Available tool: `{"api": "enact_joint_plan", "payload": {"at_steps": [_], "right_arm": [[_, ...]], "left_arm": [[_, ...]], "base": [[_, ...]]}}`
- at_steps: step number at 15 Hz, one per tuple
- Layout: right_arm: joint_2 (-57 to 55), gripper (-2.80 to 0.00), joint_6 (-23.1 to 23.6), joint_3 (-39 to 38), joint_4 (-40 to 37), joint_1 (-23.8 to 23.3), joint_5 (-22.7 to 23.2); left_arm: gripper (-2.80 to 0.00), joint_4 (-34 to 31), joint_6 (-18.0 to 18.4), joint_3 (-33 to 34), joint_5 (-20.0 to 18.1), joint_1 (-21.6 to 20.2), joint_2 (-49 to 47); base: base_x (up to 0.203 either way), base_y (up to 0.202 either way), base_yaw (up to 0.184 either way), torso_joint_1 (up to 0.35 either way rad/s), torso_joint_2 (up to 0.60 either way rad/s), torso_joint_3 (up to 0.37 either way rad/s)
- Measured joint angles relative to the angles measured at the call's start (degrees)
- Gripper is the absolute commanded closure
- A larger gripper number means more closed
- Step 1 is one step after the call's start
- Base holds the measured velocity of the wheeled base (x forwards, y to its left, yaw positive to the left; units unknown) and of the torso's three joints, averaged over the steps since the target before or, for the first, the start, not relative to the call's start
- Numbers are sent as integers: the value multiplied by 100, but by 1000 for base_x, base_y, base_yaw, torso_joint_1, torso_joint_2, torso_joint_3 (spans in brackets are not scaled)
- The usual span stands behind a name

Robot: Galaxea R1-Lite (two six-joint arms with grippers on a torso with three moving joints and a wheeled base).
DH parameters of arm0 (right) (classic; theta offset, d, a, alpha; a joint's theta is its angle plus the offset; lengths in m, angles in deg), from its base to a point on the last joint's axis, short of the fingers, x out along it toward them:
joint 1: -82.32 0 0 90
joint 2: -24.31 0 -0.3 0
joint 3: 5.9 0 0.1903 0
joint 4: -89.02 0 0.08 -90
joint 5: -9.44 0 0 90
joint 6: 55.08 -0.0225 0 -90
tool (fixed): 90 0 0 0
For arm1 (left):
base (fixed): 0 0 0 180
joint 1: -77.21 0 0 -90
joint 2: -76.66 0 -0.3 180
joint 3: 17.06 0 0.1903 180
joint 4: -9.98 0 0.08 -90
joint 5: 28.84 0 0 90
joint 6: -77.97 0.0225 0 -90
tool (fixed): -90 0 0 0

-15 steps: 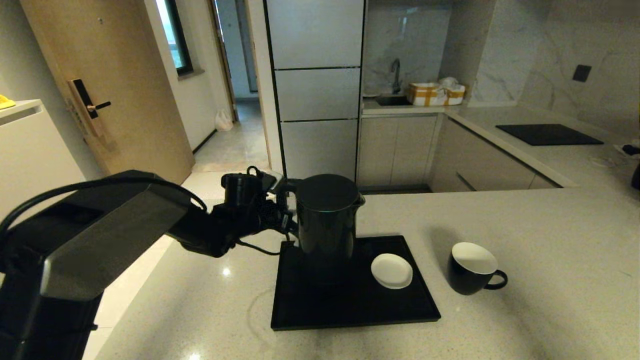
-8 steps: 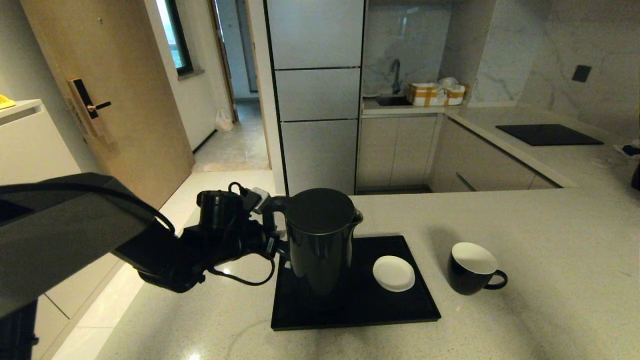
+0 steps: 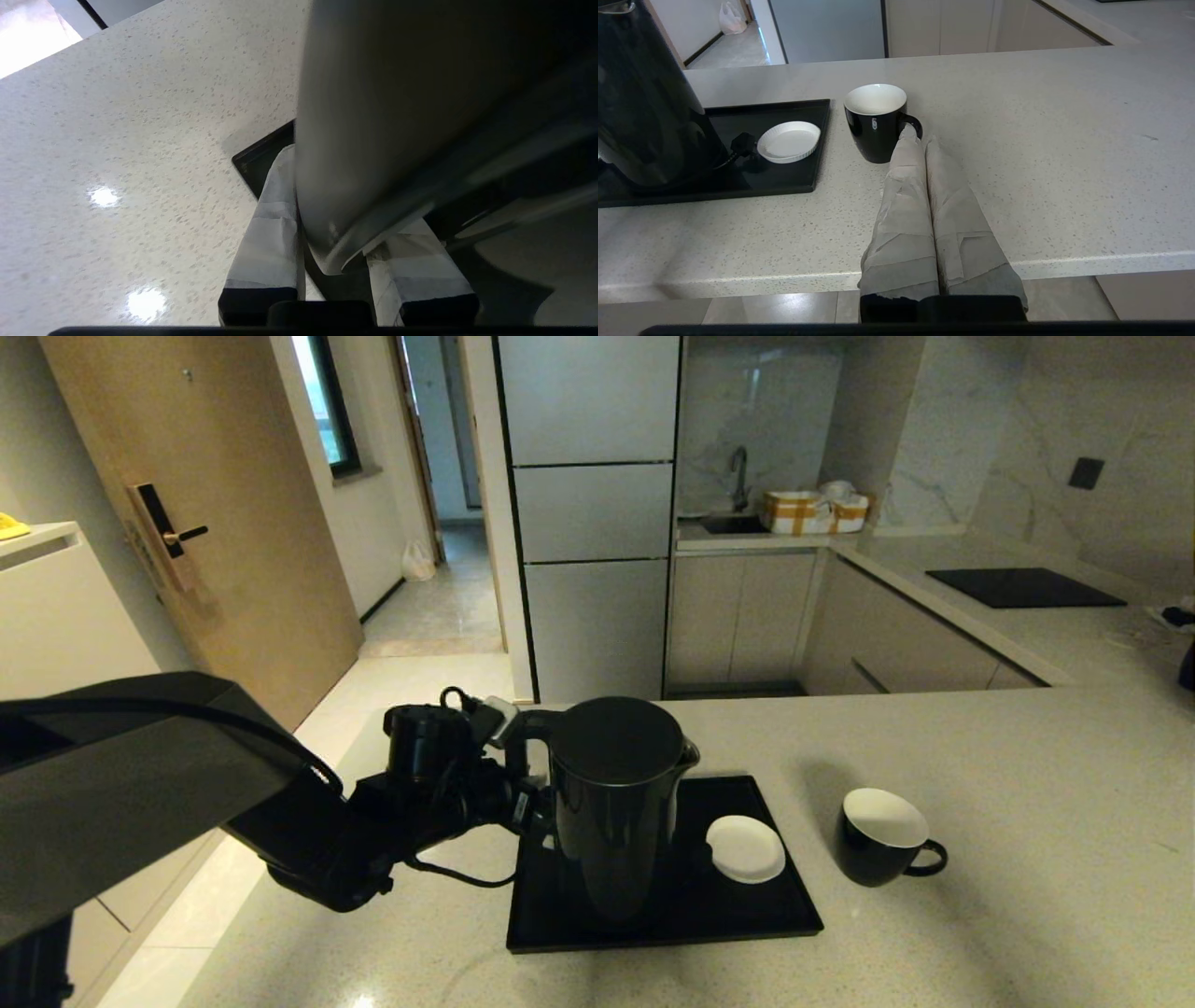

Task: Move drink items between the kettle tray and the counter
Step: Pick up the kettle, then place it on the left

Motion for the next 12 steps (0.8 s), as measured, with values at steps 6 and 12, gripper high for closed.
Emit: {"api": "enact_joint_plan", "payload": {"at_steps": [6,12], "right_arm": [[0,0,5,0,0,0,2],[0,0,2,0,0,2,2]], "left_arm": [[0,60,-722,-466,297,-32,29],[0,-331,-915,-691,295,-457,342]], "base": [[0,0,0,0,0,0],[0,0,0,0,0,0]]}}
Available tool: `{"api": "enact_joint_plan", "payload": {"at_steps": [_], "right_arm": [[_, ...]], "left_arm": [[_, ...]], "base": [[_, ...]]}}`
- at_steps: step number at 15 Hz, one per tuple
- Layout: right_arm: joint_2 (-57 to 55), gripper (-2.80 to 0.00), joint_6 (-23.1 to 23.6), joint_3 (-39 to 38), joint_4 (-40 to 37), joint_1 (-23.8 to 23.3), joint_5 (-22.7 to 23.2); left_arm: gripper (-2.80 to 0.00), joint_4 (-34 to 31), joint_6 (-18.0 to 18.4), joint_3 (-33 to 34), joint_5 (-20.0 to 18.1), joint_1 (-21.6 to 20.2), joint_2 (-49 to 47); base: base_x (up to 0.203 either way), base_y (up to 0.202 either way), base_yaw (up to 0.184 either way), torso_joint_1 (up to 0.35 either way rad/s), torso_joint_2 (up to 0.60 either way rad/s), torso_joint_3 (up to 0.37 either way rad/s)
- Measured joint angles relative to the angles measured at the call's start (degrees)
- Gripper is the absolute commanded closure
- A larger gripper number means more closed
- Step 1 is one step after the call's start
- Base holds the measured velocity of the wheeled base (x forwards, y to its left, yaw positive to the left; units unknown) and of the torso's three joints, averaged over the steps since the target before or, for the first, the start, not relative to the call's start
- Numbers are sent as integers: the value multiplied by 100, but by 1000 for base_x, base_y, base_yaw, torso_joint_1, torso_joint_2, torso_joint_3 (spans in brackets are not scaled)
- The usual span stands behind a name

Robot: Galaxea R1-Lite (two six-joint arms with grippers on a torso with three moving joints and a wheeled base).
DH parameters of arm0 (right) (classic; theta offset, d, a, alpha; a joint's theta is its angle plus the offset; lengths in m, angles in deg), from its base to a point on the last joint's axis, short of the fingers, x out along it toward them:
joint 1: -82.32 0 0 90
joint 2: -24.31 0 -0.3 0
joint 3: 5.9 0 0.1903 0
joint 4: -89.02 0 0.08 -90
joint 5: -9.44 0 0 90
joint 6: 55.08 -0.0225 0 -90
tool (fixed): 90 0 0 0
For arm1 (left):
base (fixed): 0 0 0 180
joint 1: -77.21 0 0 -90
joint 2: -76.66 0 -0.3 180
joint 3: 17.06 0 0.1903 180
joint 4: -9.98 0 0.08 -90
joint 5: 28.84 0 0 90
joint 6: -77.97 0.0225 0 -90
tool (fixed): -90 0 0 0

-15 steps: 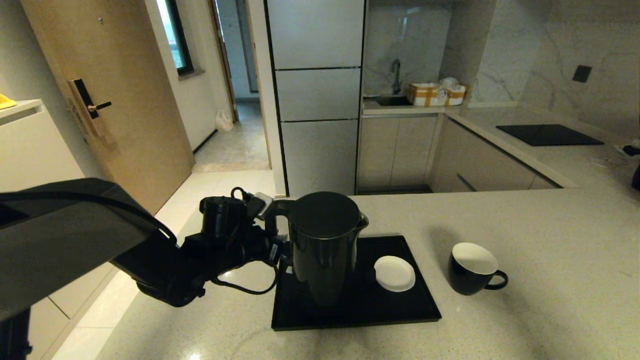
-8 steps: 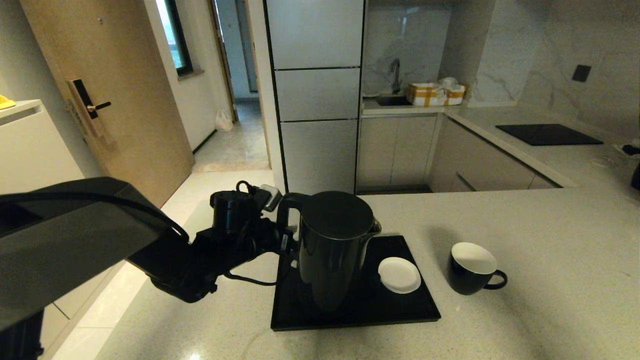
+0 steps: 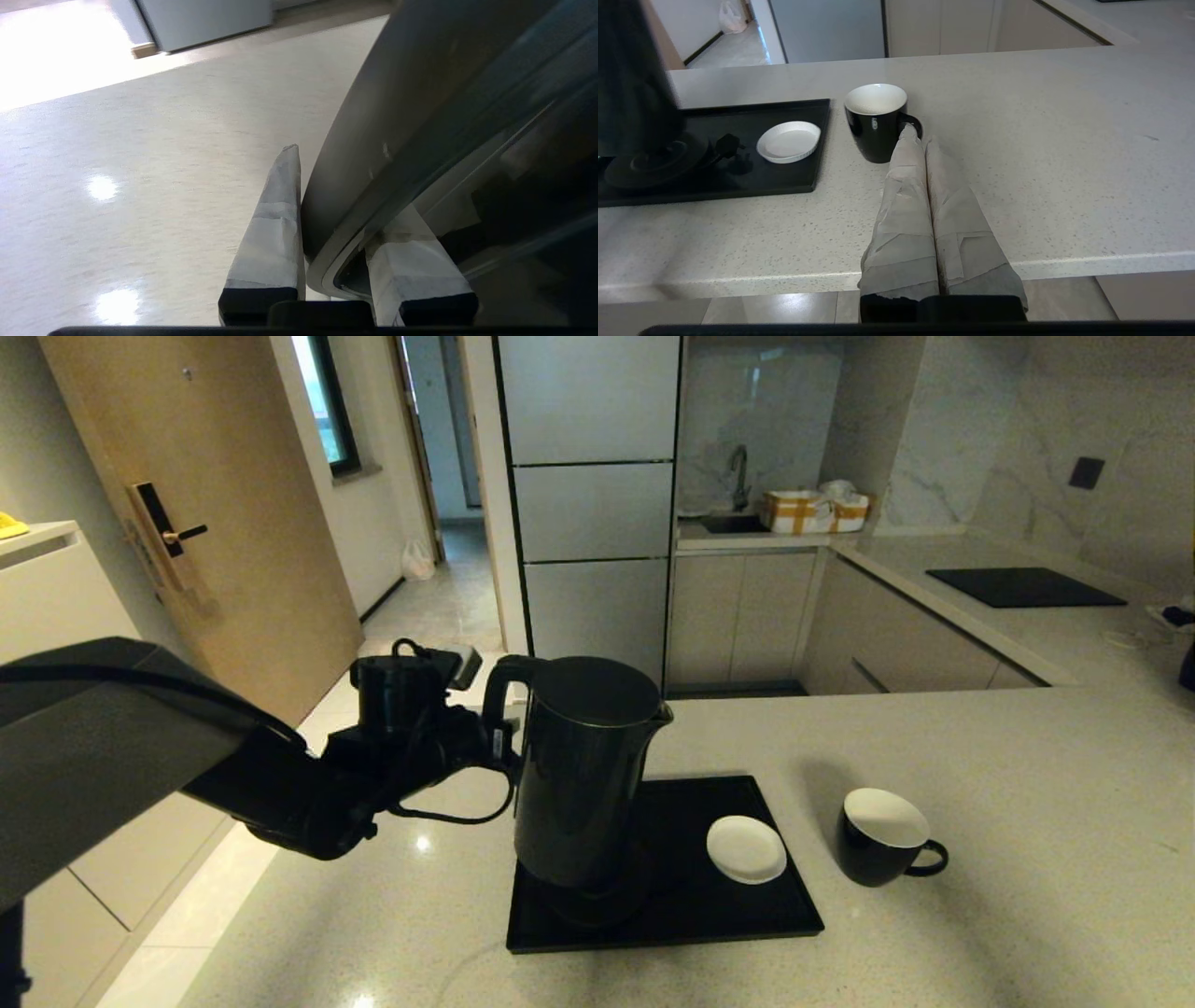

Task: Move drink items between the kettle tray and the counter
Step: Place it on the left

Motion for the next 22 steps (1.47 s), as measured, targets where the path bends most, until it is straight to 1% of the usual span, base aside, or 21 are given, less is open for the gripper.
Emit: {"api": "enact_joint_plan", "payload": {"at_steps": [3,6,10,16,20,22], "right_arm": [[0,0,0,0,0,-2,-2],[0,0,0,0,0,-2,-2],[0,0,0,0,0,-2,-4],[0,0,-2,0,0,-2,1],[0,0,0,0,0,-2,-4],[0,0,-2,0,0,-2,0]], "left_arm": [[0,13,-128,113,-6,-89,115],[0,48,-145,218,-34,-306,207],[0,24,-74,364,-83,-983,284],[0,71,-65,472,-21,-1776,142],[0,127,-32,567,-18,-1984,-98],[0,235,190,696,-4,-2042,-241]], "base": [[0,0,0,0,0,0],[0,0,0,0,0,0],[0,0,0,0,0,0],[0,0,0,0,0,0],[0,0,0,0,0,0],[0,0,0,0,0,0]]}}
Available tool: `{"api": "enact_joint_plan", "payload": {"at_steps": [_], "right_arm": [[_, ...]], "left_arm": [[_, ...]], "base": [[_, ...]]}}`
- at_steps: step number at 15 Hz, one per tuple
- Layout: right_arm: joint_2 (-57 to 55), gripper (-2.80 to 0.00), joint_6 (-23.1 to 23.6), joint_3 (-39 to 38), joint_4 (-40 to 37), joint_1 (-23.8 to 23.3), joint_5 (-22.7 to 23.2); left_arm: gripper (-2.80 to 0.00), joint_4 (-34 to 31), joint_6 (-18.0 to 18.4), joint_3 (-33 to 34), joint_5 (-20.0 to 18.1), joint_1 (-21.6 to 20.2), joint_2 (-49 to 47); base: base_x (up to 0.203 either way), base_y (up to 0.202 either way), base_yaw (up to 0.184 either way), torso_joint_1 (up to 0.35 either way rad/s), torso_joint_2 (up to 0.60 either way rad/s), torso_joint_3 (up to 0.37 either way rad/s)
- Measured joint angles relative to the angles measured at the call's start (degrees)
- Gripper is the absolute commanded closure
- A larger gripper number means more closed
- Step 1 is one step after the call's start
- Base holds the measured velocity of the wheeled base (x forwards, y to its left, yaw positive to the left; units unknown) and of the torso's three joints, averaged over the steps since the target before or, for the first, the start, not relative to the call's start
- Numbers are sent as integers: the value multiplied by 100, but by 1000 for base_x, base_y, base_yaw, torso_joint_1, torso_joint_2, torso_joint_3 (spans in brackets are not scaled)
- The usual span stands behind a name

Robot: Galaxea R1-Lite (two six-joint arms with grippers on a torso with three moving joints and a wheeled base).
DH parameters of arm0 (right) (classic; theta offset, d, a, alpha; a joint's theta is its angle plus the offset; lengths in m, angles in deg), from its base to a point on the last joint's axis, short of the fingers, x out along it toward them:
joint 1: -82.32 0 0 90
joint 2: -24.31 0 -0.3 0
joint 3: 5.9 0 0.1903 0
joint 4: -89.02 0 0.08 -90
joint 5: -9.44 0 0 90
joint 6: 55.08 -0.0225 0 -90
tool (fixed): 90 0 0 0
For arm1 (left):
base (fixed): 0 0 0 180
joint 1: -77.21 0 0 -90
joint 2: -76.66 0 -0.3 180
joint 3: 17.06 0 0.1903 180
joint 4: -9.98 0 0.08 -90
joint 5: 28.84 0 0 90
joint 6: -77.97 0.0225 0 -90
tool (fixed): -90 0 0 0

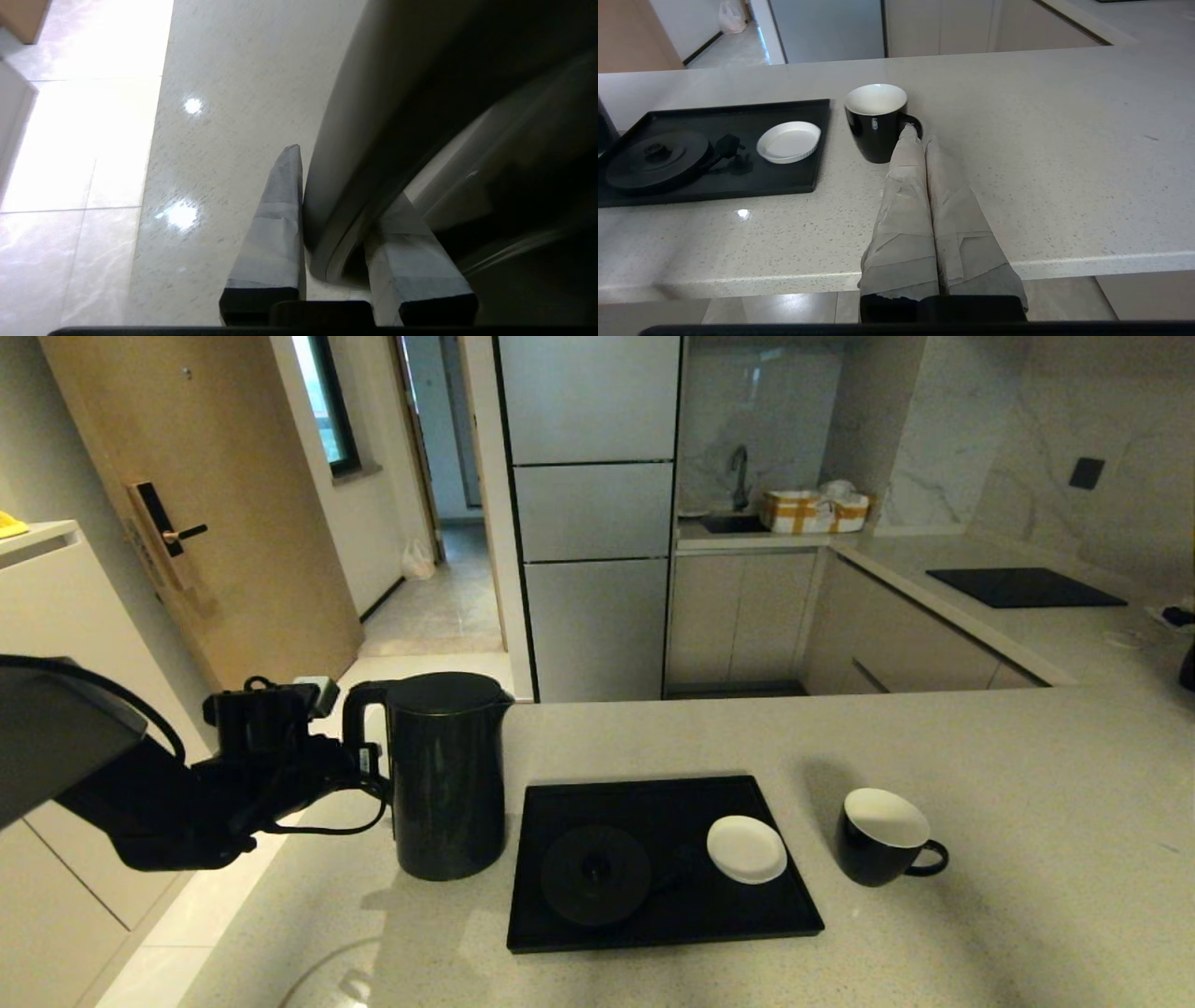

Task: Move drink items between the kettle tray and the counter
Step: Place it on the left

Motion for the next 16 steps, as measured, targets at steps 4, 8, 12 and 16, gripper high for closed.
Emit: {"api": "enact_joint_plan", "payload": {"at_steps": [4,8,12,16], "right_arm": [[0,0,1,0,-2,2,-2],[0,0,2,0,0,5,-2],[0,0,2,0,-2,0,-4],[0,0,2,0,0,0,-1]], "left_arm": [[0,501,262,379,-9,-1,-187],[-280,914,668,836,115,15,-294],[-280,943,667,899,188,13,-327],[-280,1388,676,1172,183,23,-312]], "base": [[0,0,0,0,0,0],[0,0,0,0,0,0],[0,0,0,0,0,0],[0,0,0,0,0,0]]}}
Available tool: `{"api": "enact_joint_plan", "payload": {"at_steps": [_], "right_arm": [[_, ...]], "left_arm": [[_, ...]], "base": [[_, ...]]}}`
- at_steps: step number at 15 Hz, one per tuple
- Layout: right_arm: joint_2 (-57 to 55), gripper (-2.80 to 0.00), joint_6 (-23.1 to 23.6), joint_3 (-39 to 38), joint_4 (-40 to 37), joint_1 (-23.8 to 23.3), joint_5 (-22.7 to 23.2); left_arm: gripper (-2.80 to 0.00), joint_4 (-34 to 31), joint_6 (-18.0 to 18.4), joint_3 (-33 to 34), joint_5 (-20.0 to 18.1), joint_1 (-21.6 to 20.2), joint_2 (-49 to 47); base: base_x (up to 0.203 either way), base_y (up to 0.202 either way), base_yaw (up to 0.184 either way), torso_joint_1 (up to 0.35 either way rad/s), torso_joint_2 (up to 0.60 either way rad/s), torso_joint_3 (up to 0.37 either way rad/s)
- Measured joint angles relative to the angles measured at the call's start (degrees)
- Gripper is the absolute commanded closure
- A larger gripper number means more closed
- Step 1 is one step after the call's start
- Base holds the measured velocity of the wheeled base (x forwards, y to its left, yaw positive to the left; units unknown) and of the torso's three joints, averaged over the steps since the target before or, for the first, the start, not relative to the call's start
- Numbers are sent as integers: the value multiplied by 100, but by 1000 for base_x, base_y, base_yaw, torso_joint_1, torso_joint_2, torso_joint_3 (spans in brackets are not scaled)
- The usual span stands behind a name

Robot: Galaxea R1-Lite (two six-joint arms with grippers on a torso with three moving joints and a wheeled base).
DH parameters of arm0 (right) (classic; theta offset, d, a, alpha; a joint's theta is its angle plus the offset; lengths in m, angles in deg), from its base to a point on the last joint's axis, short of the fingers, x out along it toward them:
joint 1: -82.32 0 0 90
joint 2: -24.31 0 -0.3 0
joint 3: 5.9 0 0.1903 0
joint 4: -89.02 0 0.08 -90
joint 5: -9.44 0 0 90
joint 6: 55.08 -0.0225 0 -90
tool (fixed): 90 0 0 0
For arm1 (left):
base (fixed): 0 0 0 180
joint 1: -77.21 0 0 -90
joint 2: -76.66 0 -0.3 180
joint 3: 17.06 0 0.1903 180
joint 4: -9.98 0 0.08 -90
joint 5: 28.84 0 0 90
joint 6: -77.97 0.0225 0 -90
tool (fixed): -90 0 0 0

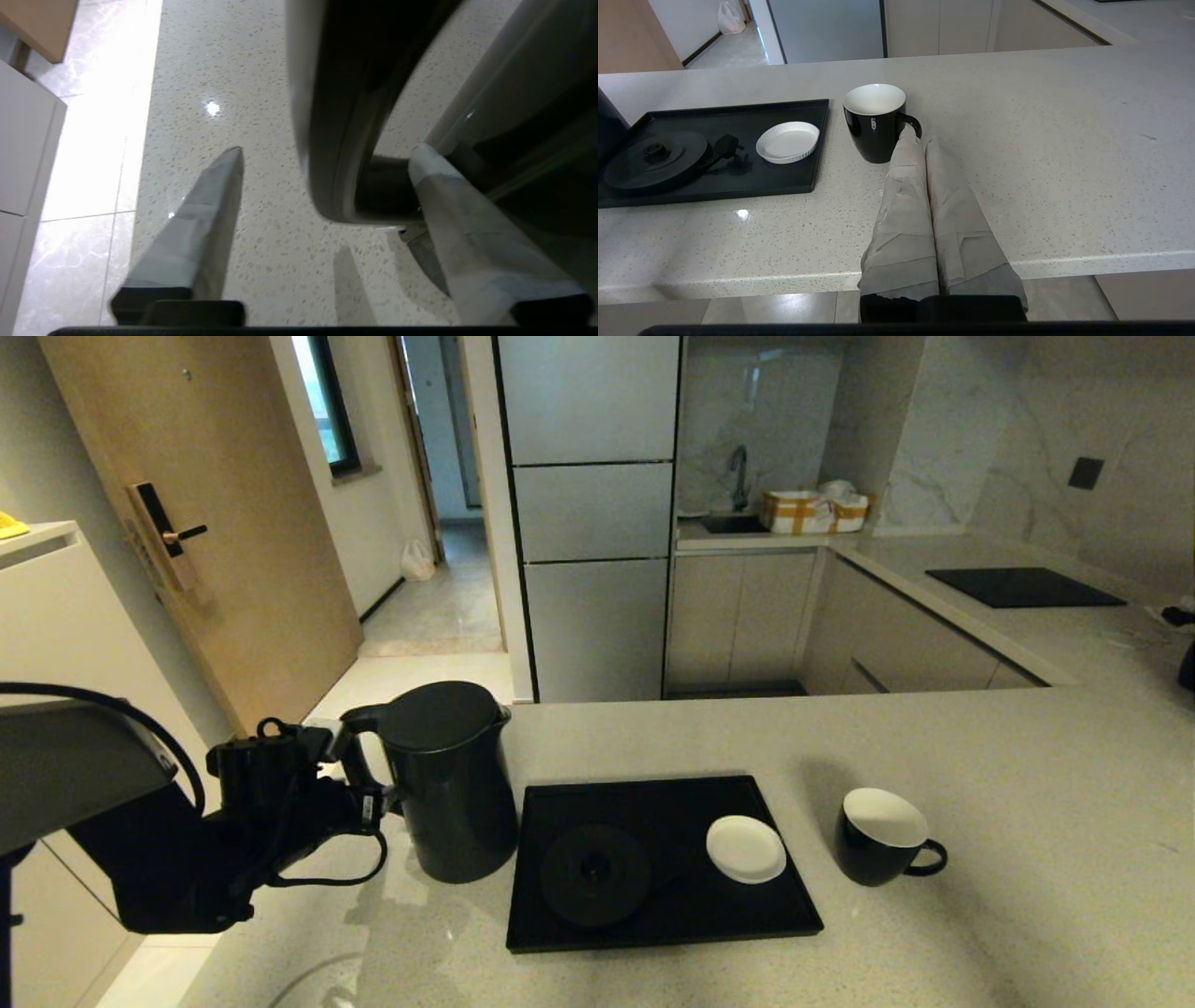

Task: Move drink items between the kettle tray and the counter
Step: Place it on the left, then return the tea cup to its original position

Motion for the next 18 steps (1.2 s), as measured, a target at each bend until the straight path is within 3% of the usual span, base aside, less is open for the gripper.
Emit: {"api": "enact_joint_plan", "payload": {"at_steps": [6,10,11,15,18], "right_arm": [[0,0,1,0,0,5,-4],[0,0,1,0,0,0,-2],[0,0,1,0,0,0,-2],[0,0,1,0,1,0,-2],[0,0,0,0,0,0,-4]], "left_arm": [[-280,128,-22,501,-41,42,392],[-280,130,-128,1161,-64,47,1237],[0,108,-170,1305,-63,44,1441],[0,-185,-276,1793,-45,47,2572],[0,-1226,-416,1860,-37,49,4080]], "base": [[0,0,0,0,0,0],[0,0,0,0,0,0],[0,0,0,0,0,0],[0,0,0,0,0,0],[0,0,0,0,0,0]]}}
